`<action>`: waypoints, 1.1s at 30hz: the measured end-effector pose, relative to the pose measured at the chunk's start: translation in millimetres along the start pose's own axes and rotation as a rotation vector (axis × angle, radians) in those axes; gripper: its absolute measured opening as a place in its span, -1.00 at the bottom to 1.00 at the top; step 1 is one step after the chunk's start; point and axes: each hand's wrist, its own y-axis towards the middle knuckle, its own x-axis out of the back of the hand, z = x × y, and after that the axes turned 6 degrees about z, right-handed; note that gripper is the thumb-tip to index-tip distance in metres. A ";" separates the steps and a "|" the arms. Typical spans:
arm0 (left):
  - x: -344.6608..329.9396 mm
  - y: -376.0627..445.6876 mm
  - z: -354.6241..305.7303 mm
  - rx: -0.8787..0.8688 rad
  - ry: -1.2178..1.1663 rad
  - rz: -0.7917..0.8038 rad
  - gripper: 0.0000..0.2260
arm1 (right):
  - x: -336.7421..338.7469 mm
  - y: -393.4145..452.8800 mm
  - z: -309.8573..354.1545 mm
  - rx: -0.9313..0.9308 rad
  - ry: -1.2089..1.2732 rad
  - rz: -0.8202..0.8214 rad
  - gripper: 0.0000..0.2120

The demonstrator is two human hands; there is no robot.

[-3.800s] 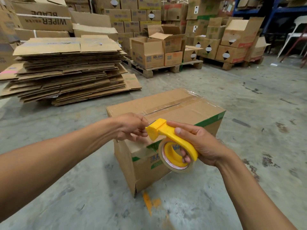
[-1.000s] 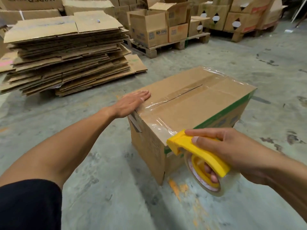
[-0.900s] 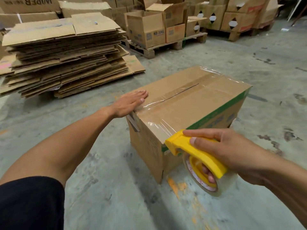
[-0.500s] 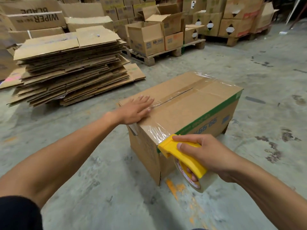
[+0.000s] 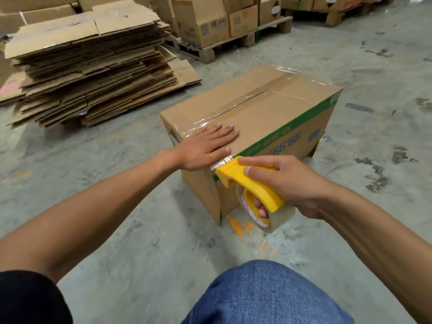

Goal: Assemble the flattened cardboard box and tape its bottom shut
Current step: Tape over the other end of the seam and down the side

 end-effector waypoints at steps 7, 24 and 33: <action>4.3 -0.1 1.1 0.028 -0.043 0.014 -0.47 | 15.0 -10.1 2.2 -0.123 0.007 0.072 -0.72; 4.2 4.8 -16.9 0.133 0.064 0.092 -0.16 | 48.9 27.4 -134.8 -0.757 -0.567 0.191 -0.61; -30.5 -17.2 -30.4 0.051 0.136 -0.296 -0.30 | 53.0 40.3 -146.8 -0.416 -0.894 0.279 -0.53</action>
